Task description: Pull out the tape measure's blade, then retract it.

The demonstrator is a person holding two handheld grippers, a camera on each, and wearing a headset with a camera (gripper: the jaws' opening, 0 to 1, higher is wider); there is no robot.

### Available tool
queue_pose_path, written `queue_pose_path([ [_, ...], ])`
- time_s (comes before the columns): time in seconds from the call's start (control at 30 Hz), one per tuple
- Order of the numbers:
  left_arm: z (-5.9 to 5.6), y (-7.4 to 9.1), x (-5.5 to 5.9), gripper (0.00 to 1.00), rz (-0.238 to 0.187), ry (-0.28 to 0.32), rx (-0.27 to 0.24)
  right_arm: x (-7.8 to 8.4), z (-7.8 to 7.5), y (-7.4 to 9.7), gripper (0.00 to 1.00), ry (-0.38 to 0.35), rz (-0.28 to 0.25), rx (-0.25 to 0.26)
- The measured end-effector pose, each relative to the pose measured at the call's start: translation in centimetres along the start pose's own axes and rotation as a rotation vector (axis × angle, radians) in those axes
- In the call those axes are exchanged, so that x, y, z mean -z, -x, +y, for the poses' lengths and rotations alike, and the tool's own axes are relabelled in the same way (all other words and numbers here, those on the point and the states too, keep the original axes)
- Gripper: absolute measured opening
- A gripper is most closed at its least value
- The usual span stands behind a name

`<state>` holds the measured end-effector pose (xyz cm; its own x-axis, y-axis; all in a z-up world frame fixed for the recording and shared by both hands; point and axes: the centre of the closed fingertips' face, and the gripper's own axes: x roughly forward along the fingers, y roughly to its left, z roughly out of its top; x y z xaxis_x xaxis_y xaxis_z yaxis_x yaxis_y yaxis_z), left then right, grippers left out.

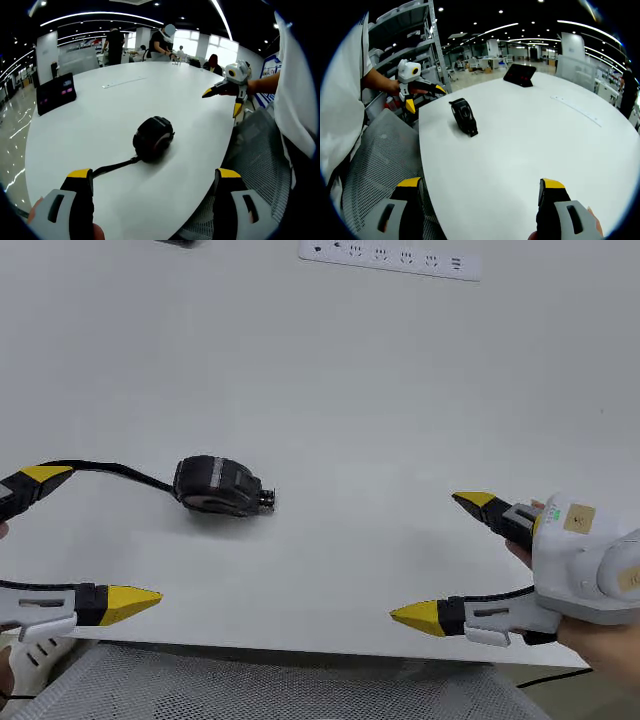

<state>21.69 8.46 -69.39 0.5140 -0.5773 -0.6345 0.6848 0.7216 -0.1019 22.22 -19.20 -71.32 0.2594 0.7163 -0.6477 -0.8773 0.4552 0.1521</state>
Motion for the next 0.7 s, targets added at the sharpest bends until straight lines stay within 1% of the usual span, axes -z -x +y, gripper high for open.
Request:
queue_pose_path([
  [0.1, -0.04, 0.02, -0.01, 0.99, 0.000, 0.004, 0.003, 0.01, 0.01, -0.02, 0.95, -0.001, 0.000, -0.001],
  [0.13, -0.22, 0.03, 0.09, 0.99, 0.006, 0.007, 0.013, 0.02, 0.02, -0.02, 0.95, -0.001, 0.001, -0.001],
  [0.17, 0.06, 0.09, 0.09, 0.99, 0.006, -0.016, -0.009, -0.01, 0.04, -0.02, 0.95, -0.001, 0.000, -0.002],
  [0.2, -0.15, 0.07, 0.10, 0.98, 0.006, -0.016, -0.002, -0.02, 0.05, -0.02, 0.95, -0.001, 0.000, -0.002],
  [0.27, -0.27, 0.07, 0.22, 0.95, 0.016, -0.046, -0.003, -0.04, 0.06, -0.02, 0.95, 0.000, 0.001, -0.002],
  [0.33, -0.57, 0.02, 0.41, 0.94, 0.022, -0.040, 0.015, -0.05, 0.07, 0.00, 0.95, -0.001, 0.000, -0.002],
  [0.4, -0.68, -0.05, 0.57, 0.97, 0.024, -0.026, 0.020, 0.01, 0.09, -0.02, 0.95, 0.000, 0.001, -0.003],
  [0.43, -0.63, -0.03, 0.54, 0.99, 0.021, -0.026, 0.016, 0.01, 0.11, -0.02, 0.95, 0.000, 0.002, -0.004],
  [0.7, -0.65, 0.05, 0.45, 0.99, 0.015, -0.018, 0.016, 0.10, 0.13, 0.04, 0.95, -0.001, 0.003, -0.005],
])
